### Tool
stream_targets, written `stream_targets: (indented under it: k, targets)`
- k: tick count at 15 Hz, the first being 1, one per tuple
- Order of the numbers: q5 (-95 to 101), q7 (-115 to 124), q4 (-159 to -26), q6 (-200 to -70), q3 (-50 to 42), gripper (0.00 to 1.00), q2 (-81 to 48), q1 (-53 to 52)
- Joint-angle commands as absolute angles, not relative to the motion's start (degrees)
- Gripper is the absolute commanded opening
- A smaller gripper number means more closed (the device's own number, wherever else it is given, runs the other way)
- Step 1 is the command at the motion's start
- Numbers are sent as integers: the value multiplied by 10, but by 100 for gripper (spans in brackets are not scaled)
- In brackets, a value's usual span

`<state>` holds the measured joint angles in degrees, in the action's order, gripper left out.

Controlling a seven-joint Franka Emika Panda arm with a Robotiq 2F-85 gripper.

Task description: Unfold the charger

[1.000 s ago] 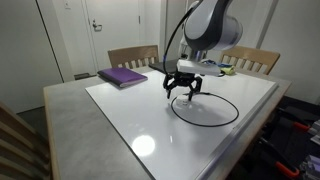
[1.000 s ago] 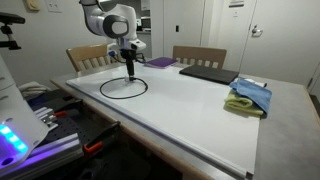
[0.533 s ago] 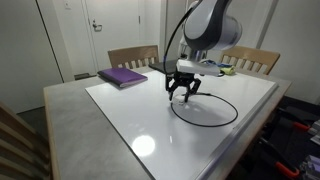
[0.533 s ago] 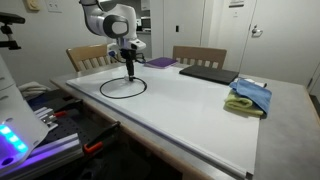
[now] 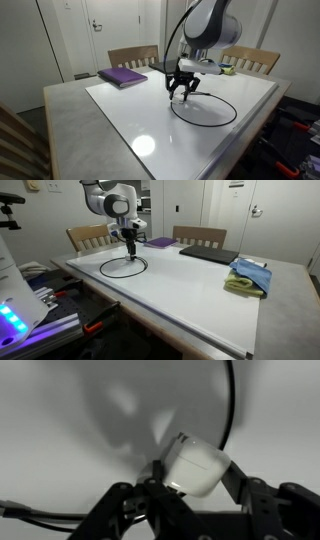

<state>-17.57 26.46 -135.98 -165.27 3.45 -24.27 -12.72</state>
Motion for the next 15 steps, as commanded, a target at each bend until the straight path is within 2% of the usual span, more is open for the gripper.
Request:
stream_targets:
  k: [1, 4, 5, 9, 10, 15]
  targets:
    - [-169, 293, -1371, -1673, 3, 37, -222, -130]
    - [-171, 243, -1384, -1688, 14, 37, -201, -96]
    - [-171, 274, -1361, -1677, 5, 62, -230, -115]
    - [-170, 256, -1368, -1678, 7, 62, -213, -102]
    - [-160, 255, -1370, -1684, 3, 37, -216, -109]
    - [-64, 406, -1364, -1712, -140, 37, -239, -217]
